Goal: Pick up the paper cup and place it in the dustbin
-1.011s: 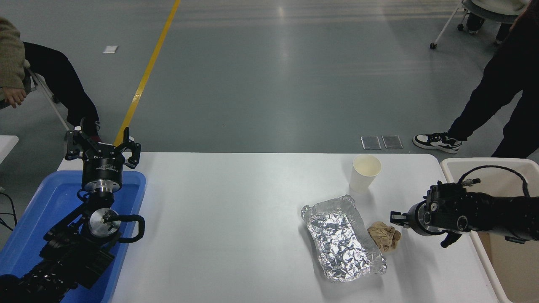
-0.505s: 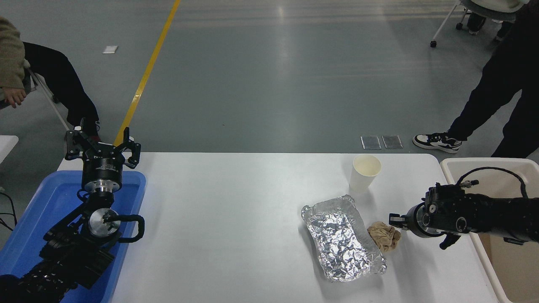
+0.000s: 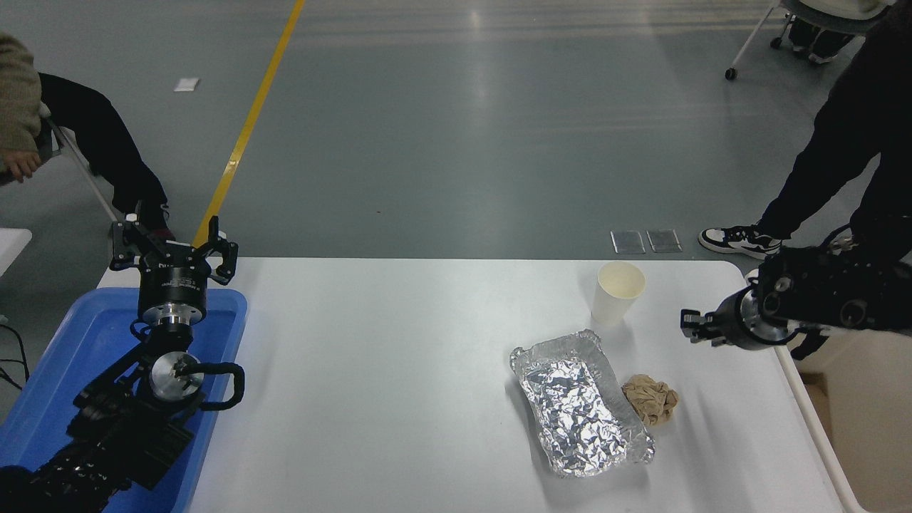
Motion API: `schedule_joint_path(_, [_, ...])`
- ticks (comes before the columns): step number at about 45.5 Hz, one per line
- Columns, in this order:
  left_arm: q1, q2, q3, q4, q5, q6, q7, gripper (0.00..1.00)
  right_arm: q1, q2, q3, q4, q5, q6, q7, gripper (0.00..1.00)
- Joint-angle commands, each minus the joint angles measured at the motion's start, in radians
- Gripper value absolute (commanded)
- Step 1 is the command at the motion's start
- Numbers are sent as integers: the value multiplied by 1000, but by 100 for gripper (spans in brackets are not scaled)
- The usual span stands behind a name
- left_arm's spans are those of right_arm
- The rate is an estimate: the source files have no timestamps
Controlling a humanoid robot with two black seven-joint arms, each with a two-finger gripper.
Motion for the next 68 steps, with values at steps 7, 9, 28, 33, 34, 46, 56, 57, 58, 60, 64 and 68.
schedule_joint_path(7, [0,0,0,0,0,0,0,99,418,-271,-70,363,-20,385,-3,100])
schedule_joint_path(9, [0,0,0,0,0,0,0,99,487,-269,-115,401,-23,404,-3,100])
schedule_joint_path(28, [0,0,0,-1,2,0,2,99,900,132,-307,526,227,450,10,100])
schedule_joint_path(33, [0,0,0,0,2,0,2,99,921,169,-307,526,296,450,10,100])
schedule_joint_path(34, [2,0,0,0,2,0,2,99,926,172,-307,526,305,450,10,100])
schedule_joint_path(46, [2,0,0,0,2,0,2,99,946,169,-338,527,330,450,9,100])
schedule_joint_path(56, [2,0,0,0,2,0,0,99,836,194,-321,448,287,450,1,100])
schedule_joint_path(57, [0,0,0,0,2,0,0,99,816,201,-318,431,278,416,0,100])
schedule_joint_path(58, [0,0,0,0,2,0,2,99,790,209,-316,413,270,381,-2,100])
schedule_joint_path(60, [0,-2,0,0,2,0,2,99,738,221,-315,370,258,292,-2,100])
schedule_joint_path(64, [0,0,0,0,2,0,0,99,623,258,-316,276,253,131,-5,100])
schedule_joint_path(68, [0,0,0,0,2,0,0,99,515,298,-316,173,253,11,-8,100])
